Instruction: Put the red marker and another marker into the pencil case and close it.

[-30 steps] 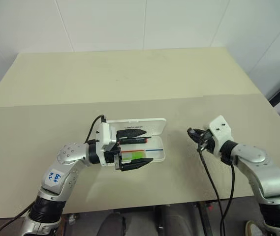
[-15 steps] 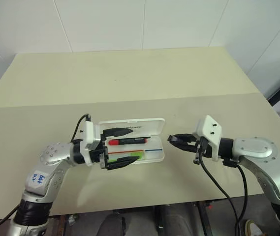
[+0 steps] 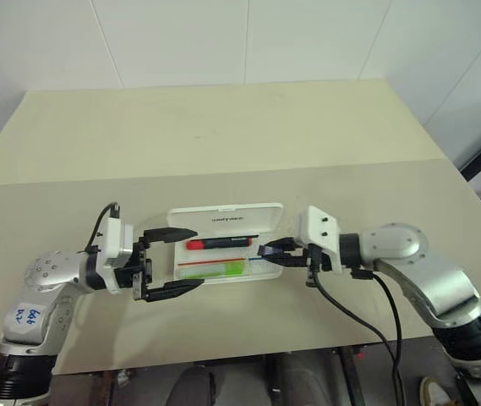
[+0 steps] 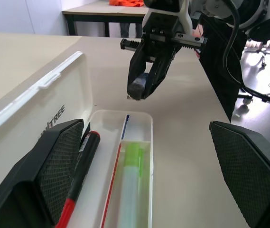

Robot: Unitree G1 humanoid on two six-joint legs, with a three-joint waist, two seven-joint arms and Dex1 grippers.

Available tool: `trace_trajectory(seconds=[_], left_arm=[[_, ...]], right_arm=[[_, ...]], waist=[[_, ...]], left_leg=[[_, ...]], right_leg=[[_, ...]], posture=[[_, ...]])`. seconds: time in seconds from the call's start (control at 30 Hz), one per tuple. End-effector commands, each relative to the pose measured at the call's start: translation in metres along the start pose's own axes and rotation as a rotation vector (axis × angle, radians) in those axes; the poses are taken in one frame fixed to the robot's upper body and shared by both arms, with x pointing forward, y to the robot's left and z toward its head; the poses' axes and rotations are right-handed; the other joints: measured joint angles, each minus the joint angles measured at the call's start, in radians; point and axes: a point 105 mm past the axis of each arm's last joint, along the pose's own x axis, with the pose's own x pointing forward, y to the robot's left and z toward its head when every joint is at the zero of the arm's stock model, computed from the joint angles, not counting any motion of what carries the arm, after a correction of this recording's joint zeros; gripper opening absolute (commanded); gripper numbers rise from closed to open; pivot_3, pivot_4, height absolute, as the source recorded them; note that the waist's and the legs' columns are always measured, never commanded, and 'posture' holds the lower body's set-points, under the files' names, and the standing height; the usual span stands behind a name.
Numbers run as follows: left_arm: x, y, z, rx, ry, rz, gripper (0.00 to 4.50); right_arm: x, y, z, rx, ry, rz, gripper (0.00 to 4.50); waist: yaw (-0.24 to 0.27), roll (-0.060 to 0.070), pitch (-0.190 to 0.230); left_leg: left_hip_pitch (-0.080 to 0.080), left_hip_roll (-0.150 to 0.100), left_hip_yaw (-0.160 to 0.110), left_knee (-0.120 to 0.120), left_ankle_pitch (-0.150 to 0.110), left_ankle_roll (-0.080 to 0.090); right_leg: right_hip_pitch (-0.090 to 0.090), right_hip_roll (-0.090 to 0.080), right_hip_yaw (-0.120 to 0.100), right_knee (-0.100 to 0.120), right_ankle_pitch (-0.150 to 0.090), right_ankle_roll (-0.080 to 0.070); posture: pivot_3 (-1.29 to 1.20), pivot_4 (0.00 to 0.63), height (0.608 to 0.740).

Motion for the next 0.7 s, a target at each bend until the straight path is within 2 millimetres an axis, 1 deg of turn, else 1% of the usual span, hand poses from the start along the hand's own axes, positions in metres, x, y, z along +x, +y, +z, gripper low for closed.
trace_trajectory(seconds=[0.03,0.27,0.37,0.57,0.7], left_arm=[[-0.007,-0.002,0.008,0.035,-0.019,0.002,4.5],[-0.012,-0.007,0.01,0.032,-0.019,-0.008,4.5],[-0.012,-0.007,0.011,0.032,-0.018,-0.01,4.5],[-0.009,-0.007,0.013,0.034,-0.032,-0.018,4.5],[-0.007,-0.006,0.014,0.038,-0.033,-0.022,4.5]], right_arm=[[0.004,-0.001,-0.001,-0.047,0.01,0.019,0.39],[0.013,0.004,-0.009,-0.067,0.026,0.091,0.39],[0.016,0.004,-0.009,-0.08,0.022,0.102,0.39],[0.021,0.001,-0.001,-0.112,0.001,0.113,0.39],[0.024,0.002,-0.004,-0.121,0.009,0.126,0.39]], waist=[[0.0,0.0,0.0],[0.0,0.0,0.0],[0.0,0.0,0.0],[-0.002,0.0,0.0],[-0.002,0.0,0.0]], left_leg=[[-0.001,0.0,0.0,0.0,0.0,0.0],[-0.003,0.0,0.0,0.0,0.0,0.0],[-0.003,0.0,0.0,0.0,0.0,0.0],[-0.002,0.0,0.0,0.0,0.0,0.0],[-0.002,0.0,0.0,0.0,0.0,0.0]], right_leg=[[-0.001,0.0,0.0,0.0,0.0,0.0],[-0.002,0.0,0.0,0.003,0.0,0.0],[-0.002,0.0,0.0,0.003,0.0,0.0],[-0.002,0.0,0.0,0.004,0.0,0.0],[-0.002,0.0,0.0,0.005,0.0,0.0]], posture=[[0.0,0.15,0.74],[0.0,0.15,0.74],[0.0,0.15,0.74],[0.0,0.15,0.74],[0.0,0.15,0.74]])
